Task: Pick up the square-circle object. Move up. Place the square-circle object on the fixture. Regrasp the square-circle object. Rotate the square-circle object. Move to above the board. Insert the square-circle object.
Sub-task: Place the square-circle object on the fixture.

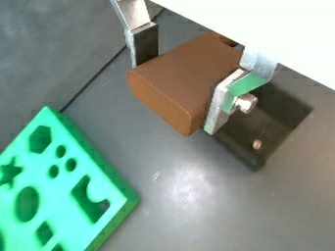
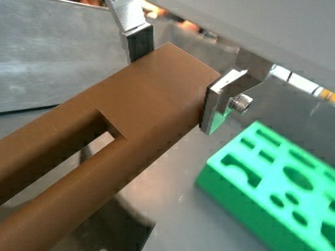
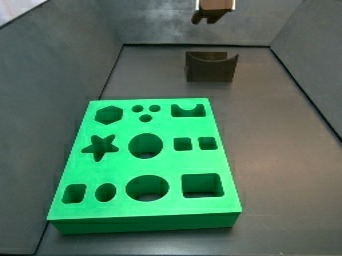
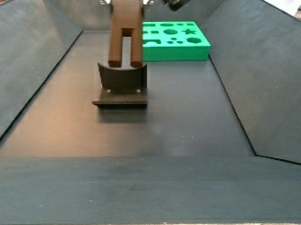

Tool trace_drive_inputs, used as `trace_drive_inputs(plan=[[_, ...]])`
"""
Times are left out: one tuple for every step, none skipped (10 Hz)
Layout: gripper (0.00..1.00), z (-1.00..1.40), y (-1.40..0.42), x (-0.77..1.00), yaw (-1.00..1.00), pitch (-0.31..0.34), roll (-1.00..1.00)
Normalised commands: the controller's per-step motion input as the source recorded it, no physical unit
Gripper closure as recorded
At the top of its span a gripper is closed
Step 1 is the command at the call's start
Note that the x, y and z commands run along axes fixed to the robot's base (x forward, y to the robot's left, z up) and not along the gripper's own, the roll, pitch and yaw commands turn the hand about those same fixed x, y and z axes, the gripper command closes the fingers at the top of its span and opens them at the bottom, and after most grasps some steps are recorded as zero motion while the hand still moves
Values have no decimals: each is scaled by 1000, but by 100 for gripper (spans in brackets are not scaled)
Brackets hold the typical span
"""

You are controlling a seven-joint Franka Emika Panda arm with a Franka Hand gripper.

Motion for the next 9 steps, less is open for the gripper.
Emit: trace_drive_inputs(plan=[[100,-12,37,179,-143,149,-1000],[100,-12,40,124,-156,151,-1000],[100,-5,40,55,-199,134,-1000],[100,-8,40,52,-225,129,-1000],[100,-12,39,72,-224,92,-784],[100,-17,44,86,-213,62,-594],[100,-15,45,87,-192,22,-348],[100,-2,31,75,-172,-2,-226],[100,-1000,24,90,-95,-92,-228]])
